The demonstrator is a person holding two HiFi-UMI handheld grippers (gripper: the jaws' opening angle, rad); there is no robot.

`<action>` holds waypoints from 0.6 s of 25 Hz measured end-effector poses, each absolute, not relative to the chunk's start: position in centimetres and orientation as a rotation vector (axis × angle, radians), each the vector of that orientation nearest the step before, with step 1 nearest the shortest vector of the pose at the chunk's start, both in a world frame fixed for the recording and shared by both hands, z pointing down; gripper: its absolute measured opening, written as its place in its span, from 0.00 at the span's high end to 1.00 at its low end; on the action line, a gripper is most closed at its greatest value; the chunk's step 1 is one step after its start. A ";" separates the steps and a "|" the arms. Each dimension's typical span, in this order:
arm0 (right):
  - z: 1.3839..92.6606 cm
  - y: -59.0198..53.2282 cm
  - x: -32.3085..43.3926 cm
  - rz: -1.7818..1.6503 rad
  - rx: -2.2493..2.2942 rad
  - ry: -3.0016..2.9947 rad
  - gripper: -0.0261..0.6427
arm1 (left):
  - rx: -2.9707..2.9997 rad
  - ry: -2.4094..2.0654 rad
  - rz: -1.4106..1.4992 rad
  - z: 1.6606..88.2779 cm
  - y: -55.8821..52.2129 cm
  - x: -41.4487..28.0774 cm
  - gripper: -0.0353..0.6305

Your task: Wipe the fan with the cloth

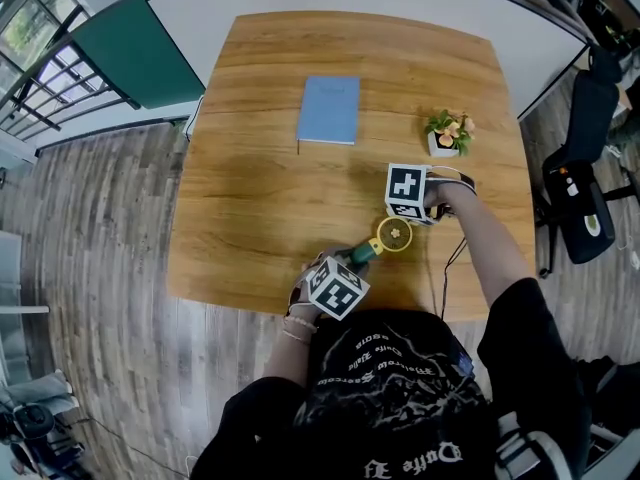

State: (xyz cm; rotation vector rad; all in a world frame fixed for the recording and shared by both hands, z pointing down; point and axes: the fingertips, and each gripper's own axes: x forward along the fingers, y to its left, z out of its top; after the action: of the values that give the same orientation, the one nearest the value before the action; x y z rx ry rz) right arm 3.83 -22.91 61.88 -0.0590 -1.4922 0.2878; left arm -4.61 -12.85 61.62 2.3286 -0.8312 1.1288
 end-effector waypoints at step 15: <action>61.6 -17.4 6.2 0.463 -0.028 -1.668 0.88 | 2.256 -0.896 1.160 61.6 -12.9 -4.5 0.68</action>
State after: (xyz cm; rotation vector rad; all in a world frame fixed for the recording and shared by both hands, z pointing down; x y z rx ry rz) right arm 6.22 -17.44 61.62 -0.0280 -1.6675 0.4634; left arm -4.47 -12.93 61.61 2.2564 -0.8963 1.1599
